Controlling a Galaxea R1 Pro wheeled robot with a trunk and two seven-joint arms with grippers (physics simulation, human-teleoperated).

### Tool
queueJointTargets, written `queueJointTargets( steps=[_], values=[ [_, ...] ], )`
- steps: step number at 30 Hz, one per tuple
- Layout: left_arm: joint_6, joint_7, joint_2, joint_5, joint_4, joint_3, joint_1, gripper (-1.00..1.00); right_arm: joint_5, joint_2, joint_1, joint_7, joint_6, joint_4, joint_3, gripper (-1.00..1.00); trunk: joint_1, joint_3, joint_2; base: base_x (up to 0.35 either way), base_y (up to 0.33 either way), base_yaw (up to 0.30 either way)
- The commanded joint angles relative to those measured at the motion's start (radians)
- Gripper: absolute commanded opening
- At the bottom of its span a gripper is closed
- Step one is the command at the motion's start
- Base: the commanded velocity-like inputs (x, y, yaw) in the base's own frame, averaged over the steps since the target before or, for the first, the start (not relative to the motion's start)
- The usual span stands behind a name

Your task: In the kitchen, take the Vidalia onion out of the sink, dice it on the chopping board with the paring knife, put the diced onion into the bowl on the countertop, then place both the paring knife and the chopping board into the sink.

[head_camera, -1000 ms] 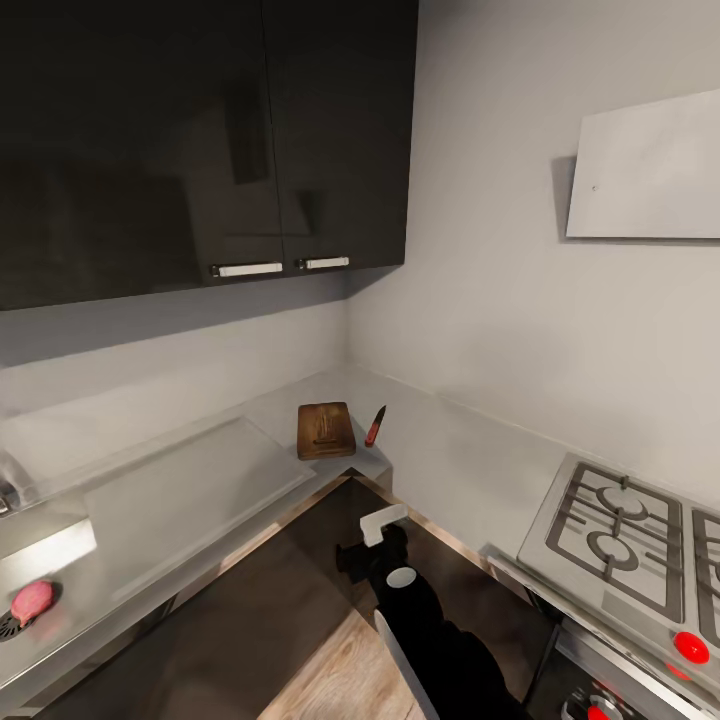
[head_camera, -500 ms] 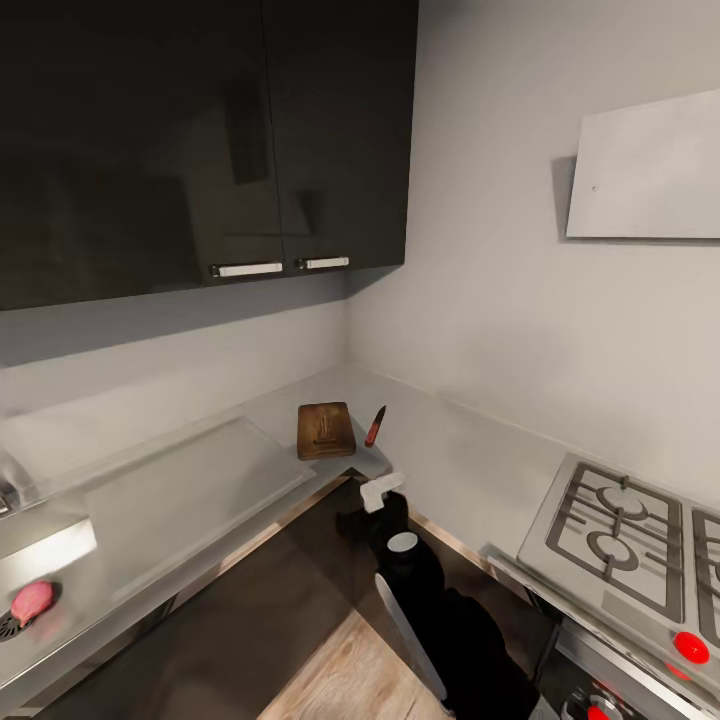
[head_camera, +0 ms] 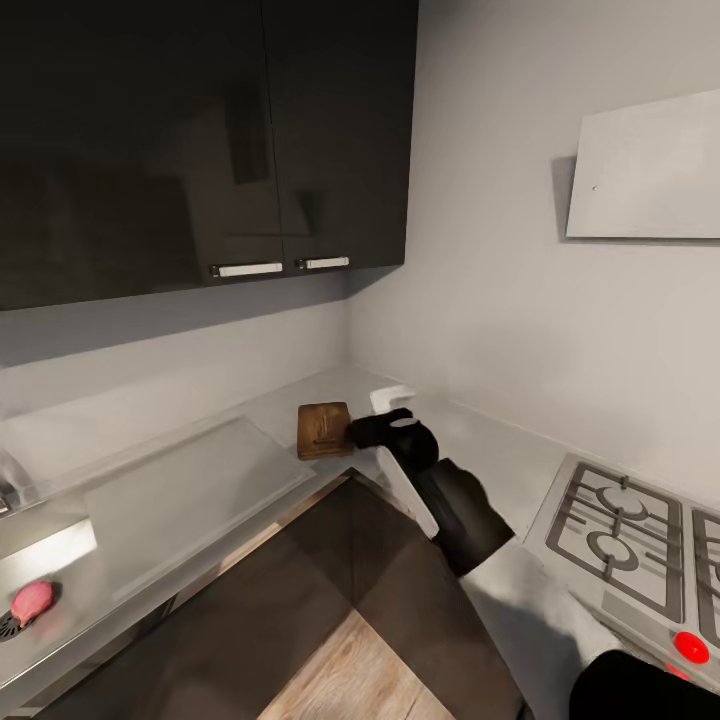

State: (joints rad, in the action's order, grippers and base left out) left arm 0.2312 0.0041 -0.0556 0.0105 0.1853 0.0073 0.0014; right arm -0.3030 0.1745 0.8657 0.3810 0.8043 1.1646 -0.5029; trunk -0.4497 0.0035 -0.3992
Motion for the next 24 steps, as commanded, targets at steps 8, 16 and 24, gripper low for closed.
queueJointTargets(
  steps=[8, 16, 24],
  values=[
    [0.006, 0.0, -0.001, 0.03, -0.114, 0.007, 0.0, 1.0, -0.112, 0.0, 0.212, 0.015, -0.085, -0.324, 0.023, 1.0, 0.0, 0.0, -0.001, 0.0, 0.0, 0.0],
    [0.007, -0.001, -0.001, 0.079, -0.157, 0.018, 0.0, 1.0, -0.13, 0.0, 0.317, 0.006, -0.161, -0.543, 0.025, 1.0, 0.0, 0.0, -0.001, 0.0, 0.0, 0.0],
    [0.006, -0.001, 0.002, 0.084, -0.159, 0.019, 0.0, 1.0, -0.147, 0.0, 0.324, -0.004, -0.22, -0.546, 0.022, 1.0, 0.0, 0.0, -0.001, 0.0, 0.0, 0.0]
  ],
)
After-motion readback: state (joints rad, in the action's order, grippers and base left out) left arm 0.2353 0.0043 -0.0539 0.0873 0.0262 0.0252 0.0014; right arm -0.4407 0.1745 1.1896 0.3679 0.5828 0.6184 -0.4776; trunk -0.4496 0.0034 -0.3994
